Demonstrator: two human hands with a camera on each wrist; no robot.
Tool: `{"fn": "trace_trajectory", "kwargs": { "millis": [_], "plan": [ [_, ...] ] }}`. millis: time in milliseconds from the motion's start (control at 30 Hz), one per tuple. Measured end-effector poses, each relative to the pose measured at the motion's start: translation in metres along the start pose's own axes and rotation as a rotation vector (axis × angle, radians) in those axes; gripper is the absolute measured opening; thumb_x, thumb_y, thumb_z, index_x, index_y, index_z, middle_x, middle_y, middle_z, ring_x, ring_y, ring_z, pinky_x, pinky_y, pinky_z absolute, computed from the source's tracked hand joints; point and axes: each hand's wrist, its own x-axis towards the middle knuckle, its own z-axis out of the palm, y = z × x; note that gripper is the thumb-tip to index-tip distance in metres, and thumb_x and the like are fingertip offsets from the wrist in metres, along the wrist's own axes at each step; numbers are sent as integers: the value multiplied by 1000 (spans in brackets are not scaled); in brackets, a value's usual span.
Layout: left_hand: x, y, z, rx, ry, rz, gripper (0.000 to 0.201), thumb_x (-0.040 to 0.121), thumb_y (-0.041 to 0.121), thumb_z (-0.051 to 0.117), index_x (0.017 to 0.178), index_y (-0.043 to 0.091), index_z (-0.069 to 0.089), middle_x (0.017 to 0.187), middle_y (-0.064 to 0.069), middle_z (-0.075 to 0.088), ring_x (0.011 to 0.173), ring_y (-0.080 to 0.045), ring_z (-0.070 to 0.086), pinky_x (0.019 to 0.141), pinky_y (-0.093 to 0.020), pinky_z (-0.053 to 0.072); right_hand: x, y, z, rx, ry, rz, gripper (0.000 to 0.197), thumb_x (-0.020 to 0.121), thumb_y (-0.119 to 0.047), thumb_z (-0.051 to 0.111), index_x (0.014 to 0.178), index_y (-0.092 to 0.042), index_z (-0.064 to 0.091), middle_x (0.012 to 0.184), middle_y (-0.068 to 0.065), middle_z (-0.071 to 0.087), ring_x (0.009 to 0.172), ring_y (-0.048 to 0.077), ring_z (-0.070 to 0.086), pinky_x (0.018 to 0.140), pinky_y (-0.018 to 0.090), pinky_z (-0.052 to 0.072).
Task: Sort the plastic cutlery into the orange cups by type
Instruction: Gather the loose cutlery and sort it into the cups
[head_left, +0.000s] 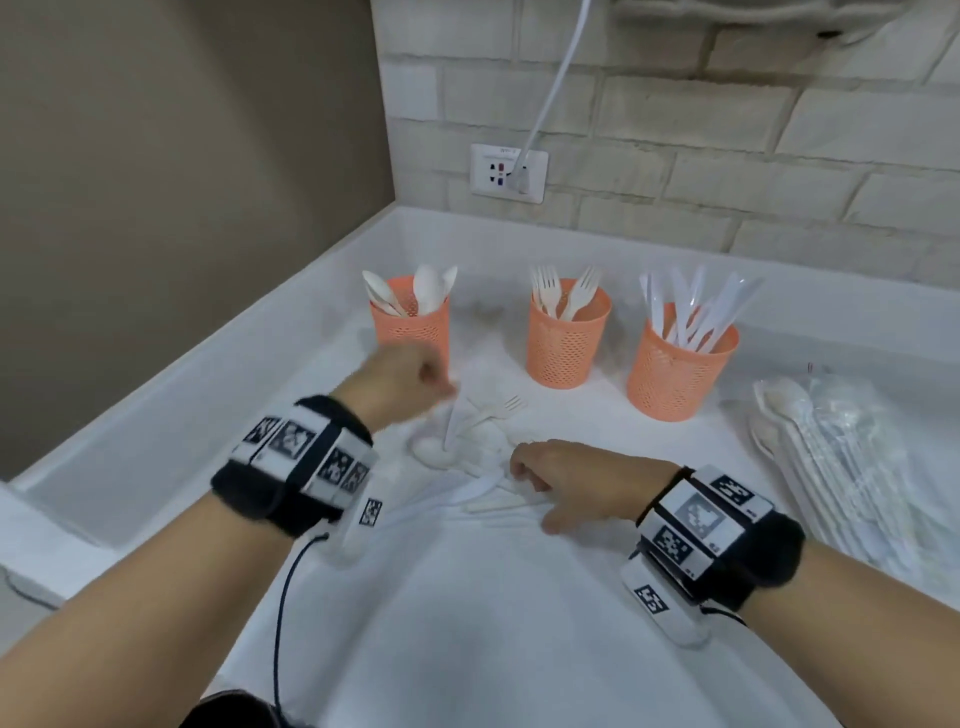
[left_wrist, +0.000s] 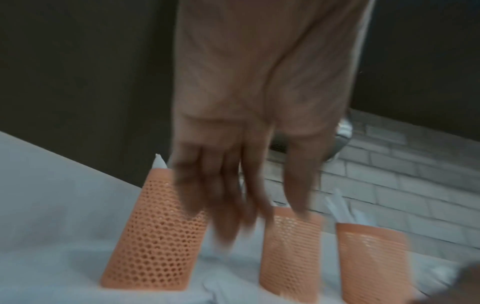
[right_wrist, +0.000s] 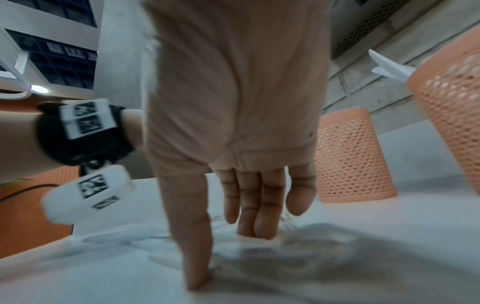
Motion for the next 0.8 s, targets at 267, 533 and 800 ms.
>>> {"fn": "trace_trajectory", "kwargs": {
  "millis": [267,533,800],
  "plan": [
    [-61,21,41,408,-481,-51,17,83,16,60,79,3,52,95,-17,60,94,-32,61,73,-35,46,-2,13,0,-67,9,92,15,82,-20,65,84,-13,52,89,1,51,77,18,47,52,21,28],
    [-68,22,65,406,-551,-22,21,91,6,39,112,3,42,111,-12,49,97,-26,55,70,-27,36,-28,40,-9,16,136,52,12,90,-14,53,93,-7,62,93,4,56,85,18,47,74,26,33],
    [-53,24,33,175,-451,-120,35,96,13,35,127,-3,34,127,-19,51,110,-31,52,80,-28,37,-58,49,-18,273,281,-6,12,89,-17,60,93,-8,66,89,-1,62,87,15,57,81,27,42]
  ]
}}
